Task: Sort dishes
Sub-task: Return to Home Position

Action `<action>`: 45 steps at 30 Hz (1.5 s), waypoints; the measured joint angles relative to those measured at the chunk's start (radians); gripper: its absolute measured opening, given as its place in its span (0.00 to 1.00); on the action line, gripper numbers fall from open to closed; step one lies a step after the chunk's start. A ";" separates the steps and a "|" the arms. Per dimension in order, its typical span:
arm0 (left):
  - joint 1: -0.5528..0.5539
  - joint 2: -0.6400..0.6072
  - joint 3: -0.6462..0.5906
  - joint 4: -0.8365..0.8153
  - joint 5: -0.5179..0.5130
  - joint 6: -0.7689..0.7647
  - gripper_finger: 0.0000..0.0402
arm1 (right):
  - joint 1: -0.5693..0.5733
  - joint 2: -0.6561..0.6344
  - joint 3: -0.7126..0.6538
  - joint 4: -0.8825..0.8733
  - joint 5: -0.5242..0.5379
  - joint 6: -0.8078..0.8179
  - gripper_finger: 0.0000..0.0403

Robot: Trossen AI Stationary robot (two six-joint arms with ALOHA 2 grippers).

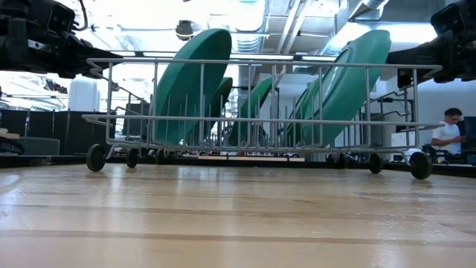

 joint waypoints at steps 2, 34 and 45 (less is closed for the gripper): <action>0.000 0.000 0.000 -0.003 -0.014 -0.007 0.00 | 0.000 0.000 0.000 0.000 0.000 0.000 0.00; 0.000 0.000 0.000 0.000 -0.016 -0.013 0.00 | 0.000 0.000 0.000 0.000 0.000 0.003 0.00; 0.000 0.000 0.000 0.000 -0.016 -0.014 0.00 | 0.000 0.000 0.000 0.000 0.000 0.002 0.00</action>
